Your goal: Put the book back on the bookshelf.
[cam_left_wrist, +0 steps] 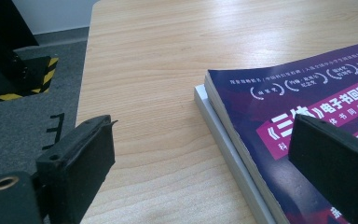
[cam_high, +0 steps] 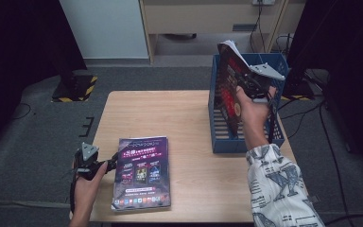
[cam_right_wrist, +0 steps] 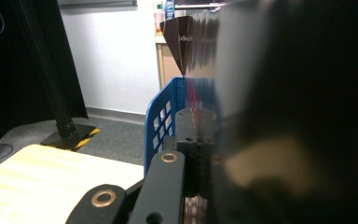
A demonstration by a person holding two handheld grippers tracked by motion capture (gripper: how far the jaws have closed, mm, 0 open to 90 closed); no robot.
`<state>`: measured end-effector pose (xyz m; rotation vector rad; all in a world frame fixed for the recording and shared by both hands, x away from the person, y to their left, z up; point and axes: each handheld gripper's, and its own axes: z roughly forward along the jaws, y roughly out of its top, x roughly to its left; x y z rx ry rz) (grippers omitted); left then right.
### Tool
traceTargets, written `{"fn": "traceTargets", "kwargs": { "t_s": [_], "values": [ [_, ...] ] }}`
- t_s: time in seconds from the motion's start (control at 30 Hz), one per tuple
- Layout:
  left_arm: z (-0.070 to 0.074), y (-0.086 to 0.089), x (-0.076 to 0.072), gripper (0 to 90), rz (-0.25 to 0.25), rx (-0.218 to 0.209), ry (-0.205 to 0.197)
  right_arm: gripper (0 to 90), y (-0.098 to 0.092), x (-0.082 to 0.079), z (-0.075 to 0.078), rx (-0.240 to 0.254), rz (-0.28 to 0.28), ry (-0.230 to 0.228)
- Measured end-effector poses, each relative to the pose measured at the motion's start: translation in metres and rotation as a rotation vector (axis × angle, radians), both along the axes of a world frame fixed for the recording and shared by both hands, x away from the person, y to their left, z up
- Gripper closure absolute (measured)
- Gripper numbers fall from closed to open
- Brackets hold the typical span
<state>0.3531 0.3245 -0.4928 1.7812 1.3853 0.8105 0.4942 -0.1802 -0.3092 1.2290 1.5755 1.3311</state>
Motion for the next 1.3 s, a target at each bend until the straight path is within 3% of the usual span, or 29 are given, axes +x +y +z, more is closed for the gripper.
{"fn": "traceTargets", "kwargs": {
  "t_s": [0.73,1.07,1.3],
  "values": [
    [-0.001,0.000,0.001,6.7,-0.003,0.005,0.004,86.8,-0.002,0.002,-0.042,0.024,-0.008,-0.010],
    [-0.001,-0.001,0.001,6.7,-0.007,0.007,0.006,86.8,-0.002,0.004,-0.065,0.018,-0.030,0.002],
    [-0.001,-0.001,0.001,6.7,-0.009,0.007,0.006,86.6,0.004,0.002,-0.068,-0.009,-0.035,-0.015]
  ]
}}
